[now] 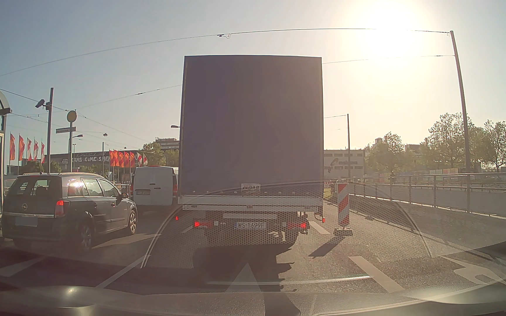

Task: Follow the waypoints while adhering to traffic rules and regulations

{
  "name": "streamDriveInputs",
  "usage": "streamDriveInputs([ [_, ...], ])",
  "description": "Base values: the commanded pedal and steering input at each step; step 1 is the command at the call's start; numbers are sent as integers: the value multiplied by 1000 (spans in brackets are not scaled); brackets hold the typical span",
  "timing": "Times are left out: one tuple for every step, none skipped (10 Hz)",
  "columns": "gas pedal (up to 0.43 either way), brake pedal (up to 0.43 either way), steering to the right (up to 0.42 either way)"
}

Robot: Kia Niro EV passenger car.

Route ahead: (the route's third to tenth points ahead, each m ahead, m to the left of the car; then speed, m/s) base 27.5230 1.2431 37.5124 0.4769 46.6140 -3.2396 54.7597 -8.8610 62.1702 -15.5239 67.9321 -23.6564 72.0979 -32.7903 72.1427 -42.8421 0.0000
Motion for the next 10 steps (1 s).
streamDriveInputs([
  [0,0,3],
  [0,0,3],
  [0,0,2],
  [0,0,3],
  [0,0,2],
  [0,0,3],
  [0,0,3],
  [0,0,2],
  [0,0,3],
  [0,0,3],
])
